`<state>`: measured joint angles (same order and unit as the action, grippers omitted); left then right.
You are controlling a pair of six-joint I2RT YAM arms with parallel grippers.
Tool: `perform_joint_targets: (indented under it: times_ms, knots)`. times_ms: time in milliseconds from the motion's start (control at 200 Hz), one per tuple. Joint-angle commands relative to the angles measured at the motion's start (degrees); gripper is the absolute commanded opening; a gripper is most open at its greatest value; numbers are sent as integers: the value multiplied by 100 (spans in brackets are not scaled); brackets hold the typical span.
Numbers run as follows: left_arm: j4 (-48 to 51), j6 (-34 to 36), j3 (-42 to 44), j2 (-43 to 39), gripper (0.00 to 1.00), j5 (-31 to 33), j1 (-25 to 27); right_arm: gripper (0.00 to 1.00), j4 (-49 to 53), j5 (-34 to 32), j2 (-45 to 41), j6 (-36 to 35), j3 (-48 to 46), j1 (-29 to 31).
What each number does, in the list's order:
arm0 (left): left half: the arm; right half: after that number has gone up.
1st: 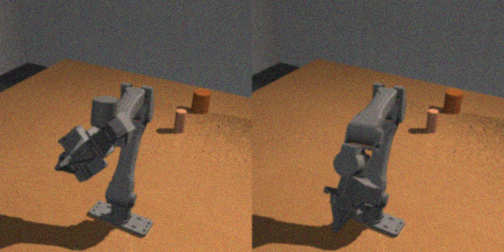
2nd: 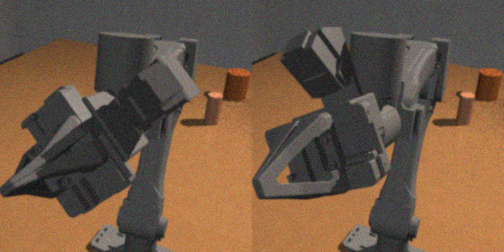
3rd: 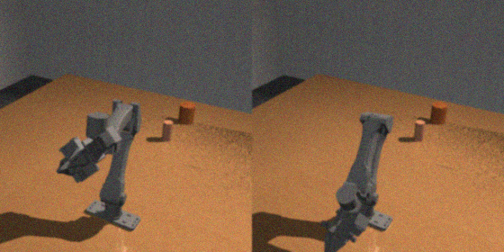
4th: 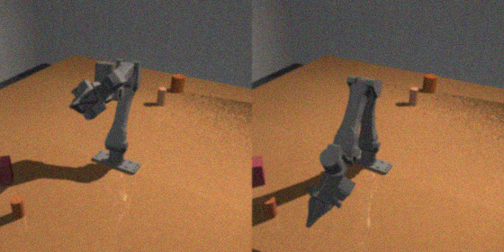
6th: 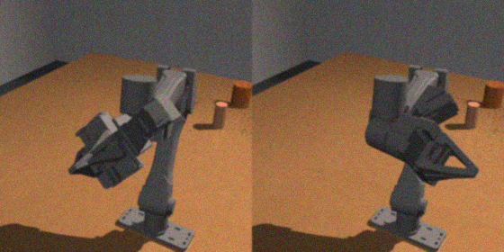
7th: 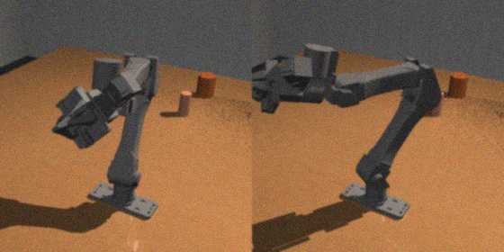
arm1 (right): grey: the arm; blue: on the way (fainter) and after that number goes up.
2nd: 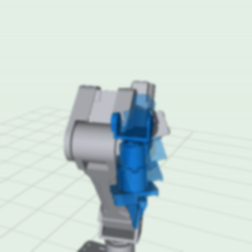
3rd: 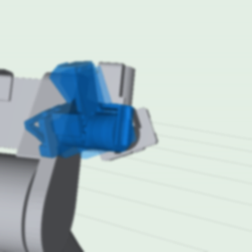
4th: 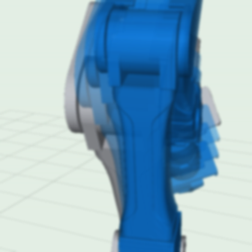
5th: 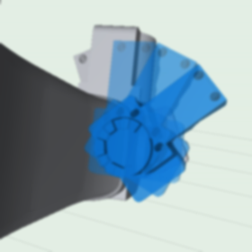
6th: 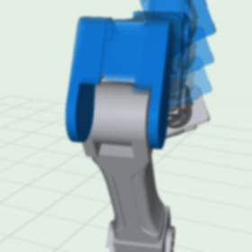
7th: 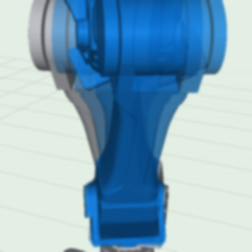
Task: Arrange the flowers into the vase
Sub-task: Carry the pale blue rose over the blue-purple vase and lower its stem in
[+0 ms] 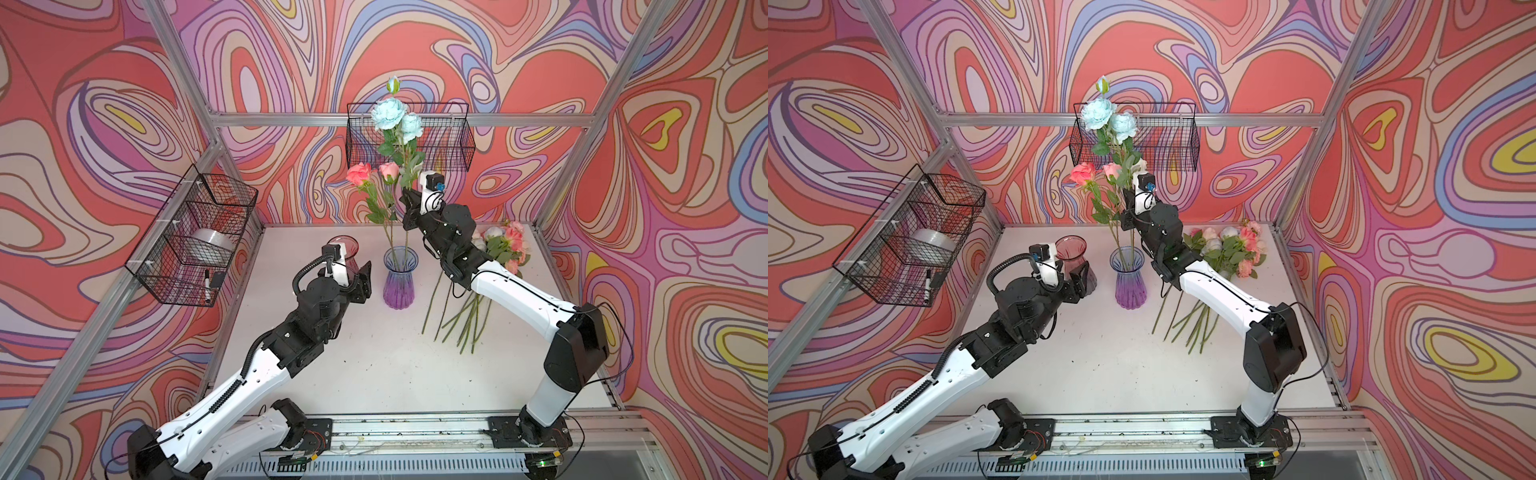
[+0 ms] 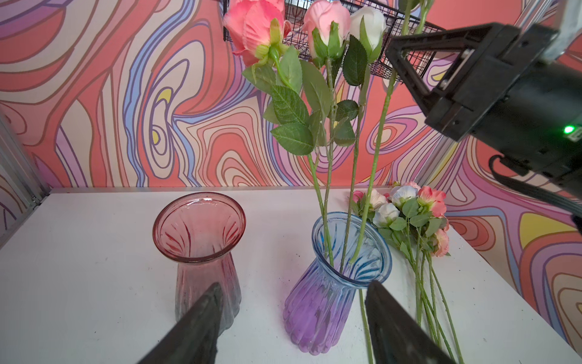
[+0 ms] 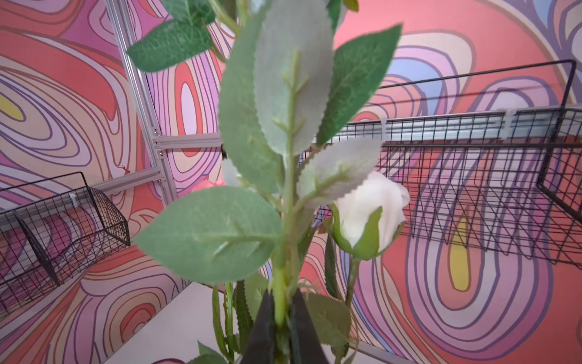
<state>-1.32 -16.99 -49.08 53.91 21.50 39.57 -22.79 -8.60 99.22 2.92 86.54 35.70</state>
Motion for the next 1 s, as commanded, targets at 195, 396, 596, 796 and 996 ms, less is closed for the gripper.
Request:
perform_joint_targets:
  times_ms: [195,396,596,796,996]
  knots:
    - [-125,-187,5,83,71,-285,-151,6,-455,-378,-607,-1,-1517,144]
    - [-26,-207,-63,225,71,-353,-170,20,-314,-320,-773,294,-1834,148]
    - [-23,-197,-54,216,71,-313,-169,28,46,-295,-795,395,-1677,218]
    - [-10,-186,-69,190,71,-322,-169,32,516,-368,-930,491,-1595,287]
    - [14,-190,-75,155,71,-341,-169,33,578,-541,-1393,617,-1875,371]
